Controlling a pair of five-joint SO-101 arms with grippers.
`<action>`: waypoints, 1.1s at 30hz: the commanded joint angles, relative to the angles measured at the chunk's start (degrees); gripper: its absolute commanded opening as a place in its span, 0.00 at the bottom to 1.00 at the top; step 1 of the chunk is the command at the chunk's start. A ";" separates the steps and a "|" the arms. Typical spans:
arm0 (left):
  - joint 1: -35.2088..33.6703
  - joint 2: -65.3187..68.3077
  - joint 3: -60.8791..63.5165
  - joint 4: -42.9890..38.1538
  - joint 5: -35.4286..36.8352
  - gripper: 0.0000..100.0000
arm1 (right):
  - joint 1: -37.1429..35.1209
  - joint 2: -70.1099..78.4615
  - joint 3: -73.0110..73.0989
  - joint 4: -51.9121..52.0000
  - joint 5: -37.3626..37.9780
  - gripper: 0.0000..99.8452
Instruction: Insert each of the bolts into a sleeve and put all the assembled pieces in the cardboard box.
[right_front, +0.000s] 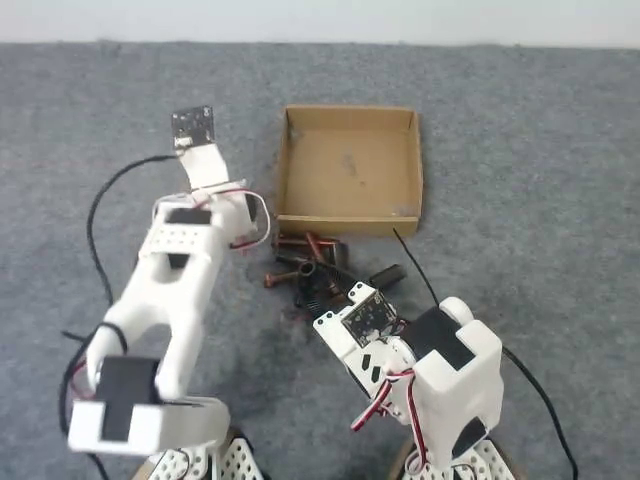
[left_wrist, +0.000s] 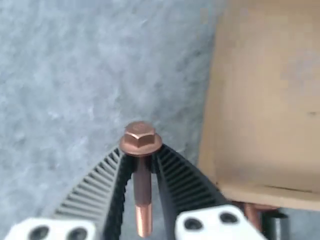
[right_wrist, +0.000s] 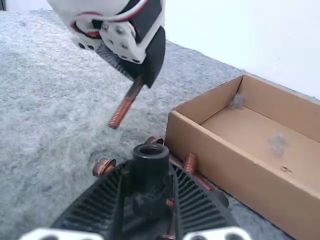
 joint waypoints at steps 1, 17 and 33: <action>2.81 -9.58 6.20 -12.92 -0.35 0.01 | 0.92 -1.98 -0.44 0.22 0.79 0.01; 8.62 -32.18 29.23 -34.20 -0.26 0.01 | 0.84 -1.98 -0.44 0.13 0.79 0.01; 16.70 -58.46 43.82 -29.19 -0.26 0.01 | 0.57 -6.02 1.85 0.31 -4.57 0.01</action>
